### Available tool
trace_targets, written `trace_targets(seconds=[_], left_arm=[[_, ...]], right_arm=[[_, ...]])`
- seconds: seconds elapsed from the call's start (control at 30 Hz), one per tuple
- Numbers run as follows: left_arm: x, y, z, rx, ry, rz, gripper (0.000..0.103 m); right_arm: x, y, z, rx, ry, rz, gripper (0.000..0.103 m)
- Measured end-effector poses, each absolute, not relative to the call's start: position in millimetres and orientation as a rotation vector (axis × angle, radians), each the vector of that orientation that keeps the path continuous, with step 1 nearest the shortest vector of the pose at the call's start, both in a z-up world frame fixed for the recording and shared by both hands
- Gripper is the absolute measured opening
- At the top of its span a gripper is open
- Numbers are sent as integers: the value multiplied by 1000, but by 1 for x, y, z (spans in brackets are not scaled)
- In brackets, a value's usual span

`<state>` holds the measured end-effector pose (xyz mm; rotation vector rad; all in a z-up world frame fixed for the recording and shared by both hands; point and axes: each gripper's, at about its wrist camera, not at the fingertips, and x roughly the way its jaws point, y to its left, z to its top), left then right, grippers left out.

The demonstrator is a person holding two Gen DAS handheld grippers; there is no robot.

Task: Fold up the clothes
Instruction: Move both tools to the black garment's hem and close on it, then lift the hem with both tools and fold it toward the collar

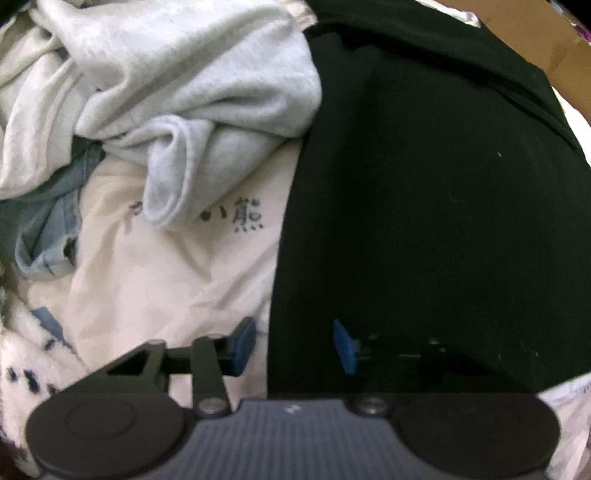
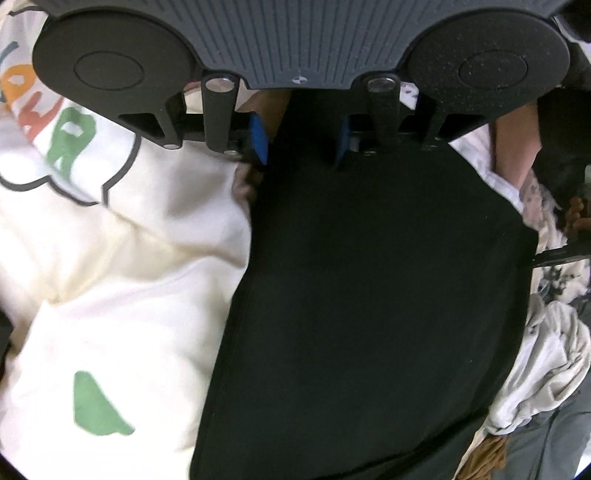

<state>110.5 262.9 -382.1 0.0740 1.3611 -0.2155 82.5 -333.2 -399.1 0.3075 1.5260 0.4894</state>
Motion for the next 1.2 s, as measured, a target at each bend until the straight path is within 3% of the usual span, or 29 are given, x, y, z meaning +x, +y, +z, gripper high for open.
trace_targets(seconds=[0.07, 0.13, 0.2, 0.3, 0.33, 0.47, 0.57, 0.63, 0.7, 0.83, 1.0, 1.2], left_arm=[[107, 267, -381, 68, 1375, -226, 28], [104, 272, -378, 64, 1384, -230, 14], [103, 280, -374, 37, 1386, -226, 11], [105, 289, -373, -11, 1388, -216, 13], [107, 291, -374, -29, 1394, -212, 20], [111, 293, -381, -64, 1395, -217, 30], [112, 294, -382, -72, 1375, -235, 29], [112, 297, -381, -75, 1372, -240, 9], [112, 300, -376, -76, 1369, -249, 6], [114, 302, -374, -79, 1371, -258, 7], [115, 307, -379, -151, 1381, -251, 20], [114, 316, -377, -206, 1393, -265, 19]], right_arm=[[80, -335, -400, 331, 1527, 505, 19], [78, -337, -401, 354, 1527, 525, 13], [76, -337, -403, 367, 1530, 537, 13], [84, -339, -412, 404, 1547, 528, 15], [91, -340, -416, 419, 1555, 519, 15], [102, -348, -431, 480, 1569, 497, 17], [87, -345, -432, 494, 1564, 511, 16], [76, -344, -432, 515, 1560, 539, 13], [77, -346, -431, 559, 1552, 577, 12], [76, -346, -430, 614, 1541, 630, 16], [69, -329, -452, 578, 1585, 600, 21], [68, -336, -471, 597, 1610, 650, 23]])
